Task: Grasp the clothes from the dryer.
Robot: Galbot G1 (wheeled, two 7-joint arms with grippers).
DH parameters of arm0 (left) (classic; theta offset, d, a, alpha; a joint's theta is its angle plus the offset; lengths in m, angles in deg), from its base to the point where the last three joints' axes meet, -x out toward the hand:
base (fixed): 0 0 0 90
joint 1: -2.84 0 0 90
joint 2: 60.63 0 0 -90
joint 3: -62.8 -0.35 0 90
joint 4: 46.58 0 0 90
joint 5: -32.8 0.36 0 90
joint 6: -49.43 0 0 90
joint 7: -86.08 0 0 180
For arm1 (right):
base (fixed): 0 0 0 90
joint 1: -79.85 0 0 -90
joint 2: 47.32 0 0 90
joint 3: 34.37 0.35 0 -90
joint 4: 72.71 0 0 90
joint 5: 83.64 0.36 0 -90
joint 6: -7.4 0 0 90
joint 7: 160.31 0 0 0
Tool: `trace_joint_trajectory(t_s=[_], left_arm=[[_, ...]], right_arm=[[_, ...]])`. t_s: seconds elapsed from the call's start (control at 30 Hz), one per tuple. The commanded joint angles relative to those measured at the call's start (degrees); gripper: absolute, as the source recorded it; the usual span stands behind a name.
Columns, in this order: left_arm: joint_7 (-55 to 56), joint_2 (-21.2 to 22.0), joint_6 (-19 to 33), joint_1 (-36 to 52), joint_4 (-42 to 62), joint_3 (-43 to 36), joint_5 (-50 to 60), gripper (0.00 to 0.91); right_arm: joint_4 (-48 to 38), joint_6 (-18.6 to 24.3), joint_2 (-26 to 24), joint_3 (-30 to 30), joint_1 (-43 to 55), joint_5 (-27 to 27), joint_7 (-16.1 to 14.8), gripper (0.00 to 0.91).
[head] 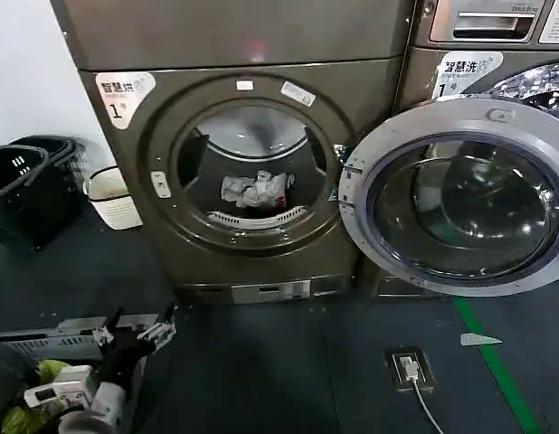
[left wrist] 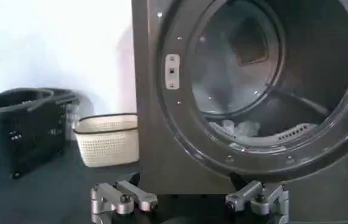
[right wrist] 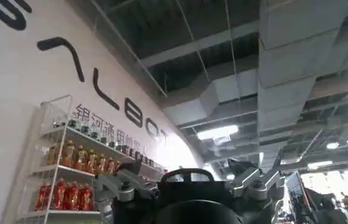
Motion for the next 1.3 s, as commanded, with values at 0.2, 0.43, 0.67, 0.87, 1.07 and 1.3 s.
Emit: trace_joint_trajectory(t_s=[0.2,0.43,0.67,0.87,1.07,1.3], left_arm=[[-0.2,0.1,-0.1,-0.1,-0.2,0.1,-0.3,0.907],[-0.3,0.1,-0.2,-0.2,-0.4,0.1,-0.5,0.907],[-0.3,0.0,-0.3,-0.4,-0.7,0.1,-0.8,0.907],[-0.3,-0.2,-0.3,-0.6,-1.3,0.2,-1.0,0.907],[-0.3,-0.4,-0.2,-0.9,-1.9,0.2,-1.3,0.907],[-0.5,-0.6,-0.1,-0.9,-2.3,0.2,-1.4,0.907]], right_arm=[[0.2,0.1,0.0,-0.2,0.2,0.7,-0.2,0.907],[0.2,0.1,0.1,-0.4,0.4,0.7,-0.1,0.907],[0.3,0.1,0.1,-0.5,0.4,0.9,-0.2,0.907],[0.7,1.4,0.5,-0.7,0.1,0.7,-2.0,0.907],[1.7,2.7,0.9,-1.2,0.2,1.2,-4.2,0.907],[2.1,3.1,1.0,-1.1,0.2,2.5,-3.9,0.907]])
